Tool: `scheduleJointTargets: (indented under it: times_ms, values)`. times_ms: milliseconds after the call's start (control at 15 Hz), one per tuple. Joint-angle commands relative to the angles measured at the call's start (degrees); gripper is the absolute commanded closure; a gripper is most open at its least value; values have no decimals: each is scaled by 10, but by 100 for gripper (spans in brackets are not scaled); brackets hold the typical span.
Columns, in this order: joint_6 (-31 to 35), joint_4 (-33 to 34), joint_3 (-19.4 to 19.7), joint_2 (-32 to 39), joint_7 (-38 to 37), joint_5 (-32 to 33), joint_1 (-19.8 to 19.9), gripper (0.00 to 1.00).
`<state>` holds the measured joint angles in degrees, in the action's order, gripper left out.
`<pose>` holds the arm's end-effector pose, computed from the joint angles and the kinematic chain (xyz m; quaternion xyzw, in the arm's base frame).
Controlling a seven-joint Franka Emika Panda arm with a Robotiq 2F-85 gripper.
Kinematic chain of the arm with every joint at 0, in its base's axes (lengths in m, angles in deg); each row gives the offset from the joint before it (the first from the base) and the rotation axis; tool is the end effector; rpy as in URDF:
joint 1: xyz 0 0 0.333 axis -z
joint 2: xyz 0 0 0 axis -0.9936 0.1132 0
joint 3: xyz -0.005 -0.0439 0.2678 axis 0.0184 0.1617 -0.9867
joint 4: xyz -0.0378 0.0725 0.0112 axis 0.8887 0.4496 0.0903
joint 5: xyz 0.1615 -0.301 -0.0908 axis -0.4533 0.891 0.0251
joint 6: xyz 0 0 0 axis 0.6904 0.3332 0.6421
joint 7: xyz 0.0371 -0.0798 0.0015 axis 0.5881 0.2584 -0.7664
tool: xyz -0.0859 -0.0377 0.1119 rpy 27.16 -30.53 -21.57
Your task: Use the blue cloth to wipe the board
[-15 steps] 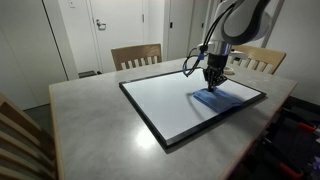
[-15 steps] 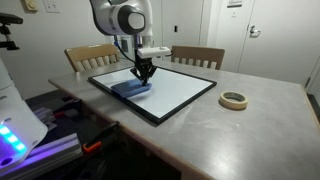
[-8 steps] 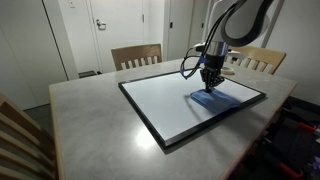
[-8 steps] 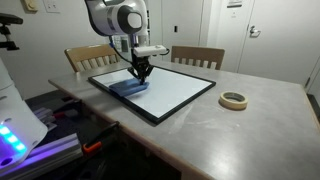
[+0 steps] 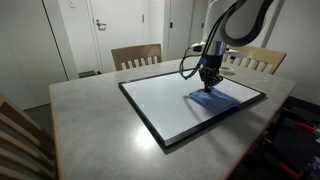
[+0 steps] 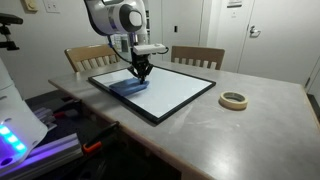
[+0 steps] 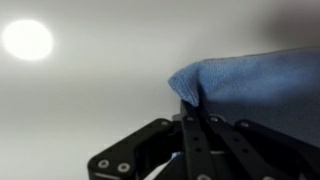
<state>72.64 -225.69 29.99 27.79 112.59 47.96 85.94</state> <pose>0.4411 0.0196 0.1207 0.7911 0.6110 -0.0213 0.0214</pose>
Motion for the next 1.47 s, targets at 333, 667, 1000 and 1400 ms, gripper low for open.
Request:
scheduleJointTargets:
  times_ms: [333,667,1000,1400]
  values:
    - [-9,46,6,22,-8,27,1,99]
    - [-9,86,1,61,7,16,19,99]
    - [-27,145,-1,92,3,17,17,99]
    - [-45,190,4,99,-6,25,7,99]
